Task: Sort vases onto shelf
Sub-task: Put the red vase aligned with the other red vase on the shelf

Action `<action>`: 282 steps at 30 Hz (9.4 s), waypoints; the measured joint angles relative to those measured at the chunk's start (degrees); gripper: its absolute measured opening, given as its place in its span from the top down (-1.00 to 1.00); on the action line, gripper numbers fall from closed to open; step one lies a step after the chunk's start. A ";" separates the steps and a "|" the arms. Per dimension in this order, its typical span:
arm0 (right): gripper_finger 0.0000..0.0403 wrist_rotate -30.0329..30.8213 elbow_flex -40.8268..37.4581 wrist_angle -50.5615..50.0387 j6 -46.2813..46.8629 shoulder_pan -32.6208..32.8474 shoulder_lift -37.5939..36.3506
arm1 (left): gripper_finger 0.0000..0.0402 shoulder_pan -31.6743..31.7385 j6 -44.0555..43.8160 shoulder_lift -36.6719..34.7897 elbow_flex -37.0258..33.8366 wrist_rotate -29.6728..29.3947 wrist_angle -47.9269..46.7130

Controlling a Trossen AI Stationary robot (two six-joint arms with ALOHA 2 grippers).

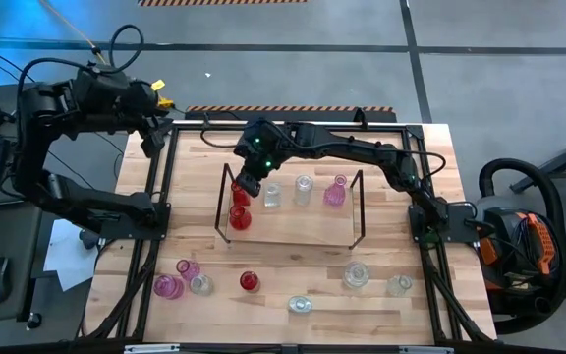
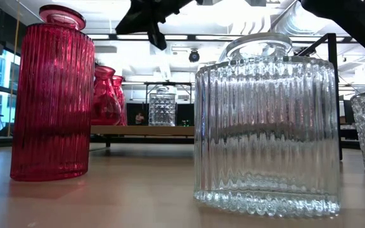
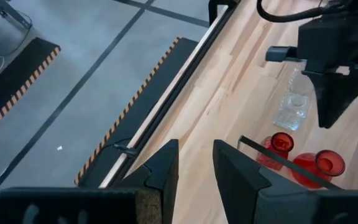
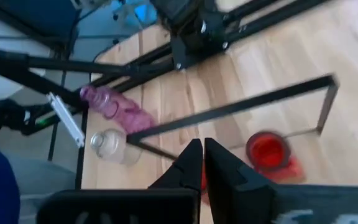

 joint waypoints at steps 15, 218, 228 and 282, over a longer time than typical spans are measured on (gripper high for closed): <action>1.00 10.81 0.00 0.55 -4.86 1.60 0.00 | 0.55 0.00 -2.03 0.33 -0.02 -0.53 0.31; 0.07 13.81 -20.17 1.81 36.02 25.76 -7.54 | 0.55 -0.21 -4.75 2.07 -0.09 0.26 0.31; 0.07 10.82 -20.52 -2.28 27.07 24.94 -7.50 | 0.55 -0.21 -9.99 2.01 -0.09 0.26 0.00; 0.07 22.87 -20.33 9.86 46.13 29.50 -2.31 | 0.55 -0.22 -2.45 2.21 -0.09 6.27 -0.02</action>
